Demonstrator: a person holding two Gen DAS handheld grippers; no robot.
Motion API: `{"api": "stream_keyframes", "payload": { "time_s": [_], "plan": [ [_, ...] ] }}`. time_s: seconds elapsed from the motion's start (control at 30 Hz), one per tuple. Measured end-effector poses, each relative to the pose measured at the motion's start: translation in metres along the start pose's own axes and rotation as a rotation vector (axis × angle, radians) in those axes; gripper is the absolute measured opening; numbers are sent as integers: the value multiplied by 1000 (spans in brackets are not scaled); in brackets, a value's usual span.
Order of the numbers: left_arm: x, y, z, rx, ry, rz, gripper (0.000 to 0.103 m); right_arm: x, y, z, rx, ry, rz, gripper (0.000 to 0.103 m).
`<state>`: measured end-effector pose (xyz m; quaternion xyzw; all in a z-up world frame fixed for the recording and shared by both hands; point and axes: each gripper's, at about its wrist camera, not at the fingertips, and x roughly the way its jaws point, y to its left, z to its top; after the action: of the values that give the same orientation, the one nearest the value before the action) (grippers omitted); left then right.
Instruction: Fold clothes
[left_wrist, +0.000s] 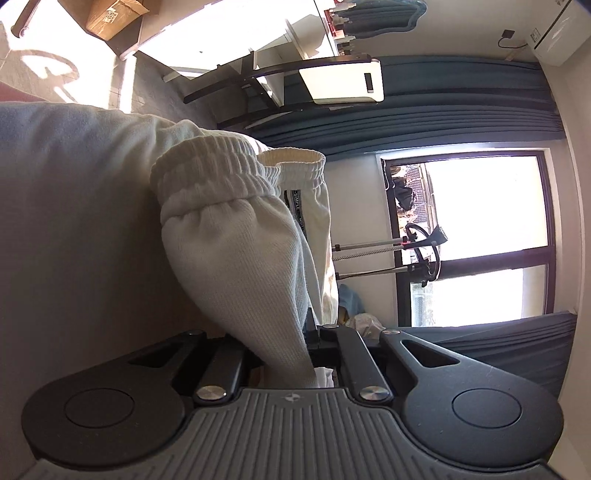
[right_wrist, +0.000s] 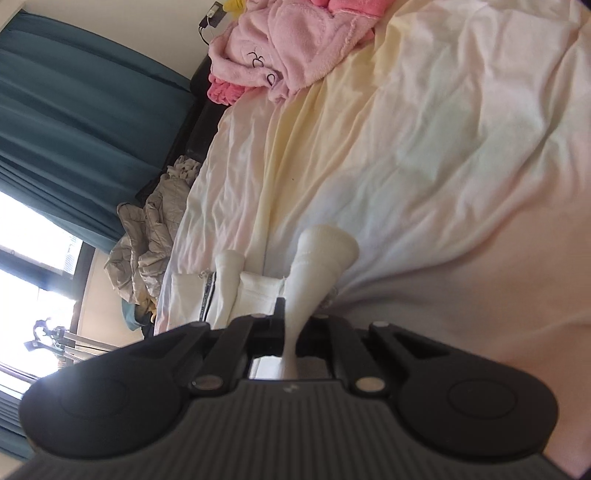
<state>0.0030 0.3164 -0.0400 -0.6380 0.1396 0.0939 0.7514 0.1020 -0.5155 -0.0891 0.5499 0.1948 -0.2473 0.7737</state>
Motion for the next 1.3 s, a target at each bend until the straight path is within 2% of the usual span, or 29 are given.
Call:
{"api": "stream_keyframes", "payload": {
  "time_s": [0.1,0.23,0.37,0.5,0.6,0.8,0.93,1.0,1.03,1.07,1.1,1.13,1.17,1.23,1.27,1.3],
  "plan": [
    [5,-19,-1,95,-22,27,10,3,18,5,-15,-2,18,3],
    [24,-44,9,87,-25,5,10,19,69,16,-82,-32,50,3],
    [71,-89,31,184,12,5,10,58,135,28,-158,-42,44,3],
    [137,-129,45,301,14,58,10,125,201,23,-269,-66,25,3],
    [197,-142,48,362,-9,111,10,186,237,10,-357,-90,-6,3],
    [304,-135,47,474,-1,229,11,307,261,-28,-482,-51,-94,3],
    [336,-130,40,546,15,307,17,350,258,-41,-547,-24,-146,4],
    [334,-130,34,565,15,308,22,355,258,-41,-566,-12,-150,5],
    [329,-130,31,574,10,297,29,354,259,-39,-573,3,-142,7],
    [325,-131,28,583,4,287,42,353,260,-37,-580,17,-135,11],
    [318,-132,24,588,-4,280,49,349,260,-34,-580,29,-125,14],
    [310,-133,19,588,-16,278,65,341,260,-30,-567,36,-111,20],
    [300,-135,12,593,-30,261,75,332,259,-26,-558,38,-97,35],
    [275,-137,-5,617,-64,191,75,308,255,-18,-554,22,-62,52],
    [262,-135,-16,628,-87,166,78,294,250,-14,-551,7,-46,58],
    [248,-132,-28,631,-115,150,80,279,243,-10,-541,-12,-36,59]
  ]
}}
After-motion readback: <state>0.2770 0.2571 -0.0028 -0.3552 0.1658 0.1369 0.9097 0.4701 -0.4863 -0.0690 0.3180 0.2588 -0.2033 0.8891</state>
